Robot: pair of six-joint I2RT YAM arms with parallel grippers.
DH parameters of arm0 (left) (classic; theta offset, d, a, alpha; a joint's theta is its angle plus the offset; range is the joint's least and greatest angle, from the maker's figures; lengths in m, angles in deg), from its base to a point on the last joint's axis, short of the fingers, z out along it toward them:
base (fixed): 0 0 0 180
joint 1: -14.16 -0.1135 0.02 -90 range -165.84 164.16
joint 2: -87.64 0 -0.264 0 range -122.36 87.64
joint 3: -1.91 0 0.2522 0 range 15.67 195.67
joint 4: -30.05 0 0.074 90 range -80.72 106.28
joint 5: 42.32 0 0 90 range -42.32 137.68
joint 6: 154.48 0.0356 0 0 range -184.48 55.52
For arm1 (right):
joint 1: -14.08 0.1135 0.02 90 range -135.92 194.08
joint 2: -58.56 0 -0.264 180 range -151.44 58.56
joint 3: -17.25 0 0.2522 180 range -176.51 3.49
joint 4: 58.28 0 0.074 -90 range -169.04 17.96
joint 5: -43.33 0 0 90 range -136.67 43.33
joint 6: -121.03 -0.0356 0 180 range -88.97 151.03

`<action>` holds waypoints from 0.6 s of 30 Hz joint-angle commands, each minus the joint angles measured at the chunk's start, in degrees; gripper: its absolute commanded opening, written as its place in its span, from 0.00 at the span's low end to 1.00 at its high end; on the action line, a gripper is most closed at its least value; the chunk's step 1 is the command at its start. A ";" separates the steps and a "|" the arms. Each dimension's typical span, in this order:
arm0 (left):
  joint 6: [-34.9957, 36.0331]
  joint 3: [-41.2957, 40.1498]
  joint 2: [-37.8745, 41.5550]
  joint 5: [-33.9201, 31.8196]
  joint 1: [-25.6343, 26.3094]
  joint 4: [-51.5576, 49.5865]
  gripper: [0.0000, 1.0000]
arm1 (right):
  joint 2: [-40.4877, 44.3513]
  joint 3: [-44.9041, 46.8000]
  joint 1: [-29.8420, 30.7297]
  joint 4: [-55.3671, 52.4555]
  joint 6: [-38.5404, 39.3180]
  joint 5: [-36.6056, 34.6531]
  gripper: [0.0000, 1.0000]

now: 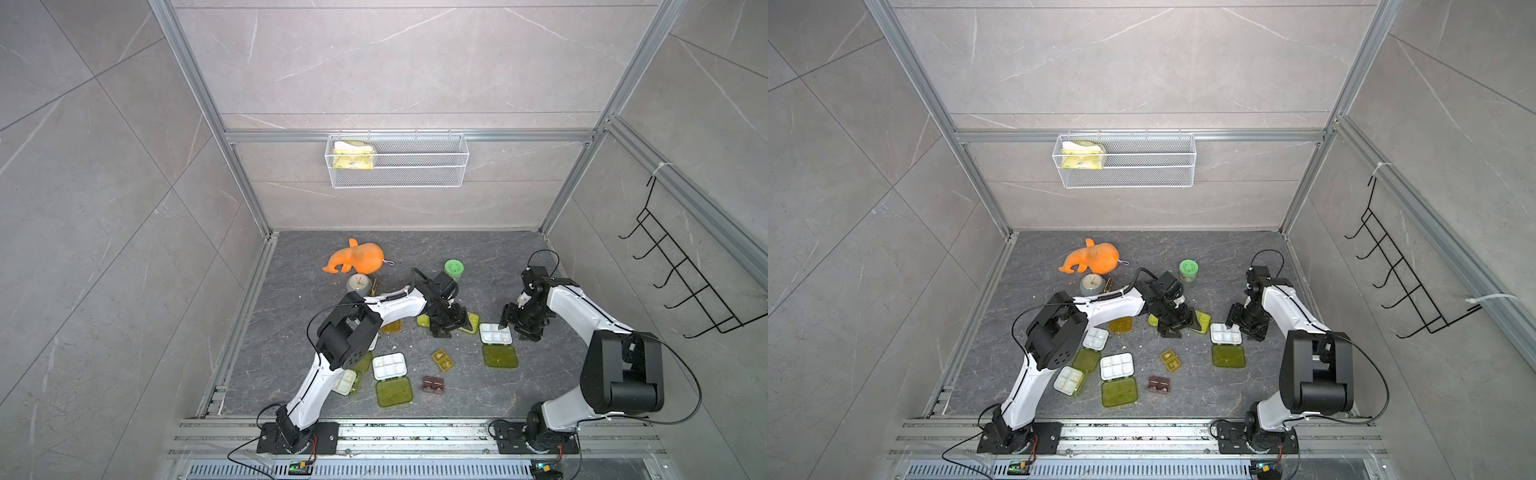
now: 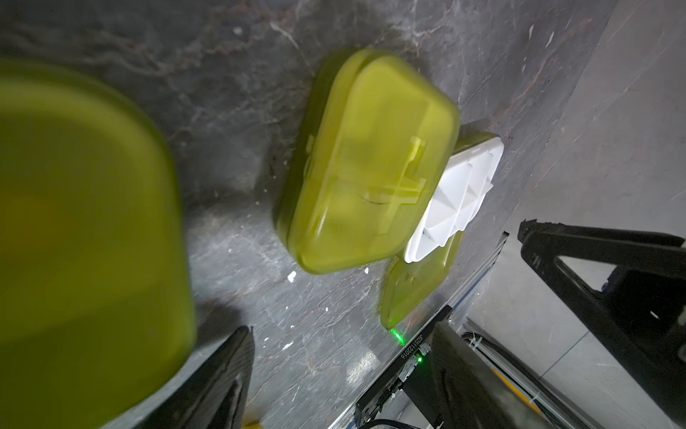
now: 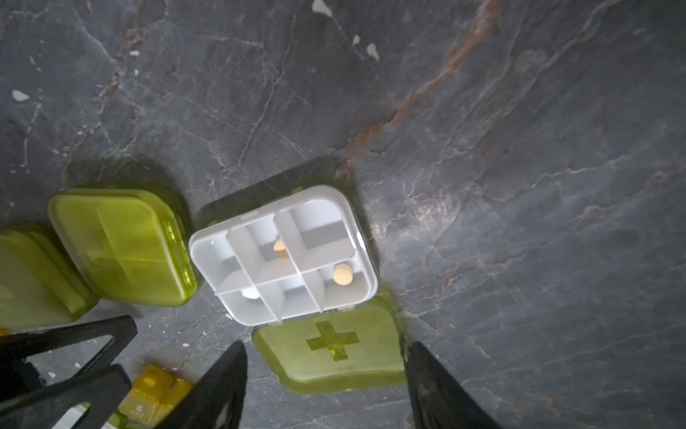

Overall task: Close pillboxes
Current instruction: Adjust the pillbox at the center of the board.

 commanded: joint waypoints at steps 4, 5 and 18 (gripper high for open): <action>-1.81 3.58 -1.67 3.37 0.42 3.05 0.77 | -3.87 -0.65 -0.97 3.38 -1.43 -0.29 0.69; -1.89 3.96 -2.15 3.45 0.42 3.15 0.77 | -4.20 -0.61 -0.97 3.70 -1.44 -0.22 0.69; -7.17 13.83 -11.85 5.45 -0.37 5.60 0.77 | -7.13 1.39 -1.06 7.17 -0.39 5.92 0.69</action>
